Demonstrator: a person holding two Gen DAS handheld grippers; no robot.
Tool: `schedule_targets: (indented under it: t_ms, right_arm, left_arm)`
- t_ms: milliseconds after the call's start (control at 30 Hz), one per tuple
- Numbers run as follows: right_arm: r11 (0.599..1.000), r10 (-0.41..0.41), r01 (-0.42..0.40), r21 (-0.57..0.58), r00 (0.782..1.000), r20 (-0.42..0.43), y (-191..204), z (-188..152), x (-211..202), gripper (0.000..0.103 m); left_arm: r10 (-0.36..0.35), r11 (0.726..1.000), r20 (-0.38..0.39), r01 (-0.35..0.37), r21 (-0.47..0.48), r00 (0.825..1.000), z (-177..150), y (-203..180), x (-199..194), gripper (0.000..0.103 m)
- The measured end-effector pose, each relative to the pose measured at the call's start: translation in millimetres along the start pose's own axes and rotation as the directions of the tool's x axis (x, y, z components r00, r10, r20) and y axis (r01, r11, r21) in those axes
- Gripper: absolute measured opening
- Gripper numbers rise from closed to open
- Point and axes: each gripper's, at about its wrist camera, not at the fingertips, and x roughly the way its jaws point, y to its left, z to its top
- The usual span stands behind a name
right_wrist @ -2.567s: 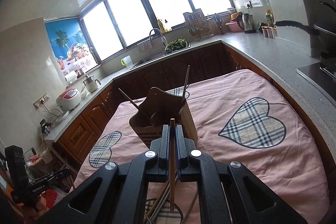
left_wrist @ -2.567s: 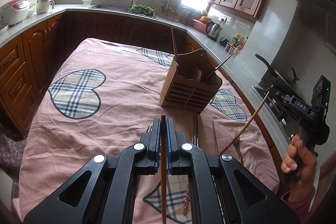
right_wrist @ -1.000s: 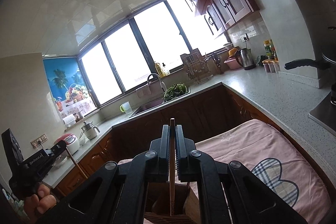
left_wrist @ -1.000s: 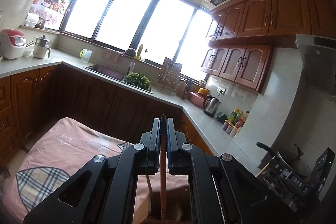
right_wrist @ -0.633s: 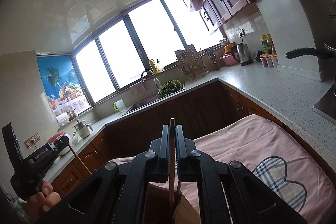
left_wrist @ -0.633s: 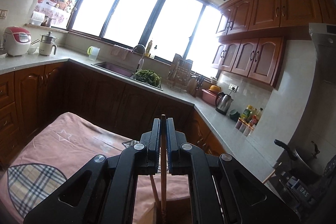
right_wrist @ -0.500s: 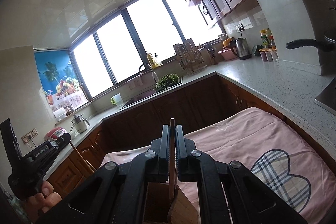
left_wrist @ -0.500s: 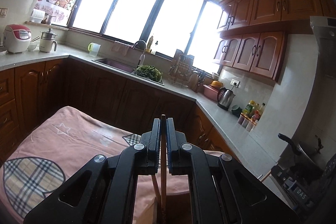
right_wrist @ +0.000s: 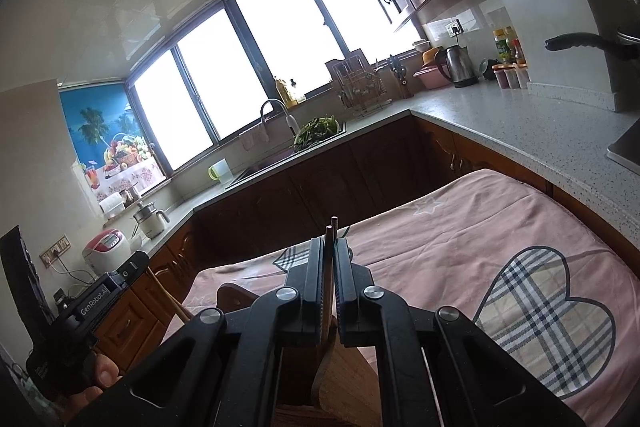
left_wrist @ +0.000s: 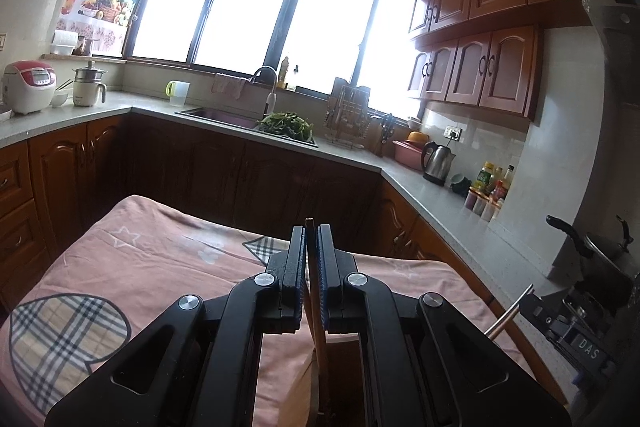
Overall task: Organize utensils
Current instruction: 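Lift both chopsticks to the wooden holder and lower them into it, then open both tools to release the chopsticks in the holder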
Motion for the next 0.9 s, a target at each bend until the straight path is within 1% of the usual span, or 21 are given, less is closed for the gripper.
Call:
schedule_targets:
  t_ms: [133, 200, 333, 367, 400, 433, 467, 500, 533, 567, 633, 700, 767, 833, 867, 900]
  right_arm:
    - [1.000, -0.005, 0.005, -0.008, 1.000, -0.010, 3, 1, -2, 0.005]
    - [1.000, -0.002, 0.002, -0.008, 1.000, -0.025, 5, 2, -1, 0.010]
    - [1.000, -0.003, 0.003, -0.006, 0.999, -0.045, 6, 2, 2, 0.010]
    - [1.000, -0.001, 0.001, -0.007, 0.999, -0.049, 7, 2, 2, 0.011]
    - [1.000, 0.001, -0.001, -0.006, 0.999, -0.051, 7, 2, 2, 0.011]
    - [1.000, 0.003, -0.003, -0.003, 0.999, -0.052, 7, 2, 1, 0.015]
    - [1.000, 0.006, -0.006, 0.001, 0.999, -0.052, 6, 3, 0, 0.025]
    - [1.000, 0.008, -0.008, 0.005, 0.999, -0.049, 6, 4, -2, 0.032]
    - [1.000, 0.010, -0.010, 0.008, 0.999, -0.044, 5, 4, -4, 0.044]
    - [1.000, 0.013, -0.012, 0.009, 0.999, -0.038, 5, 5, -7, 0.047]
    - [1.000, 0.012, -0.012, 0.010, 1.000, -0.029, 6, 6, -12, 0.048]
    - [1.000, 0.013, -0.013, 0.019, 1.000, -0.029, 5, 7, -16, 0.050]
    - [1.000, 0.016, -0.016, 0.025, 0.999, -0.030, 4, 8, -19, 0.058]
    - [0.999, 0.018, -0.017, 0.030, 0.999, -0.029, 3, 7, -24, 0.064]
    - [0.999, 0.022, -0.021, 0.034, 0.999, -0.028, 3, 7, -28, 0.069]
    - [0.999, 0.028, -0.027, 0.040, 0.999, -0.027, 1, 6, -31, 0.072]
  left_arm:
    - [-0.005, 1.000, -0.009, 0.005, 0.021, 1.000, 1, -4, -1, 0.005]
    - [-0.010, 1.000, -0.016, 0.010, 0.024, 1.000, 2, -5, -1, 0.005]
    - [-0.026, 0.999, -0.030, 0.026, 0.025, 0.999, 5, -8, -2, 0.005]
    - [-0.024, 0.999, -0.032, 0.025, 0.029, 0.999, 6, -9, -3, 0.006]
    - [-0.023, 0.999, -0.037, 0.025, 0.031, 0.999, 6, -10, -3, 0.011]
    - [-0.025, 0.999, -0.041, 0.026, 0.029, 0.999, 6, -9, -3, 0.015]
    - [-0.026, 0.999, -0.042, 0.027, 0.024, 0.999, 7, -9, -3, 0.022]
    - [-0.025, 1.000, -0.041, 0.025, 0.018, 0.999, 8, -8, -4, 0.028]
    - [-0.024, 1.000, -0.040, 0.025, 0.013, 0.999, 8, -7, -6, 0.030]
    - [-0.025, 1.000, -0.040, 0.026, 0.008, 0.999, 8, -6, -7, 0.033]
    - [-0.023, 1.000, -0.046, 0.023, 0.004, 0.999, 8, -4, -8, 0.039]
    - [-0.021, 1.000, -0.059, 0.021, 0.003, 0.998, 8, -4, -8, 0.051]
    - [-0.022, 1.000, -0.066, 0.022, 0.003, 0.998, 8, -3, -11, 0.055]
    - [-0.023, 1.000, -0.074, 0.024, 0.006, 0.997, 8, -1, -16, 0.065]
    - [-0.018, 1.000, -0.083, 0.019, 0.007, 0.996, 7, 0, -20, 0.078]
    - [-0.012, 1.000, -0.092, 0.013, 0.004, 0.996, 7, 2, -24, 0.087]
